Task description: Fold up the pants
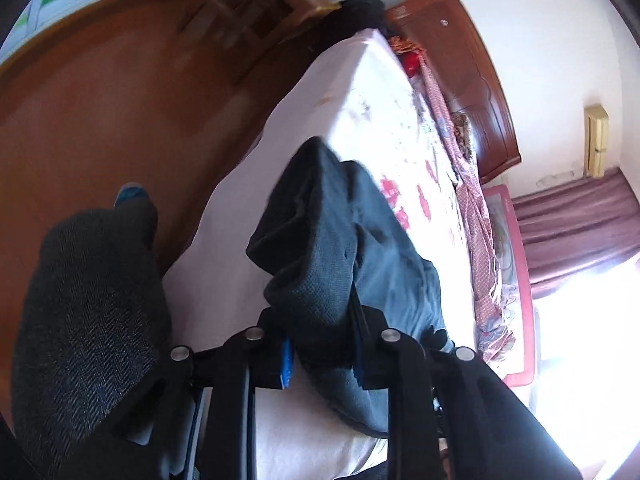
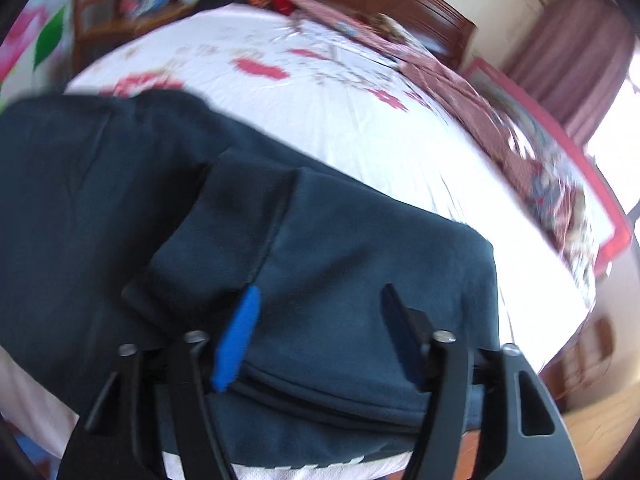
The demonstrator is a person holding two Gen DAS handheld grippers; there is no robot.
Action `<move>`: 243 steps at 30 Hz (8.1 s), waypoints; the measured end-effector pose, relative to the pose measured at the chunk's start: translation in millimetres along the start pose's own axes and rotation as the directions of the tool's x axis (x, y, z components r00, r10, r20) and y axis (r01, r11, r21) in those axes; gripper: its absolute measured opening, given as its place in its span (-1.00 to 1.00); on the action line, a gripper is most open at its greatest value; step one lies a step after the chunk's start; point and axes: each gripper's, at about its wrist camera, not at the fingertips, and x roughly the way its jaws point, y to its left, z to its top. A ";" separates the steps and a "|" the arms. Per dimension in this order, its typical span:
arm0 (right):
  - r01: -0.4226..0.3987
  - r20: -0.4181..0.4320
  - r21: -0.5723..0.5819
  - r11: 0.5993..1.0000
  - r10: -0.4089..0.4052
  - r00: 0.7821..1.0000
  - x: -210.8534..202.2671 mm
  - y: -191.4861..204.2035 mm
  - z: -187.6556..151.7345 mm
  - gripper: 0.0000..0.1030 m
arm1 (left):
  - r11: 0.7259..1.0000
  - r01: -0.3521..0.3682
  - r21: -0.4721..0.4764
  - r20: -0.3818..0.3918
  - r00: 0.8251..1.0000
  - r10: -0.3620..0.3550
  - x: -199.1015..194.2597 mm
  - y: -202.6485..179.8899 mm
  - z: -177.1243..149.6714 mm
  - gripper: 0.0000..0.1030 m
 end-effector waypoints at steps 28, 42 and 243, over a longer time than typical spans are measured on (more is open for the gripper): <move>-0.175 0.110 0.884 0.434 0.170 0.979 -47.1 -209.4 -207.0 0.44 | 0.552 0.370 0.748 -0.329 0.928 -0.176 95.6 -318.9 -176.9 -0.61; -0.276 0.209 0.861 0.428 0.197 0.958 -56.9 -227.6 -171.7 0.44 | 0.110 0.399 0.910 -0.402 0.915 0.011 47.5 -318.8 -280.1 0.73; -0.697 0.224 0.545 0.467 0.720 0.657 134.9 -105.2 144.4 -0.29 | 0.811 0.390 0.437 -0.511 0.849 -0.133 198.1 -290.1 84.7 -0.55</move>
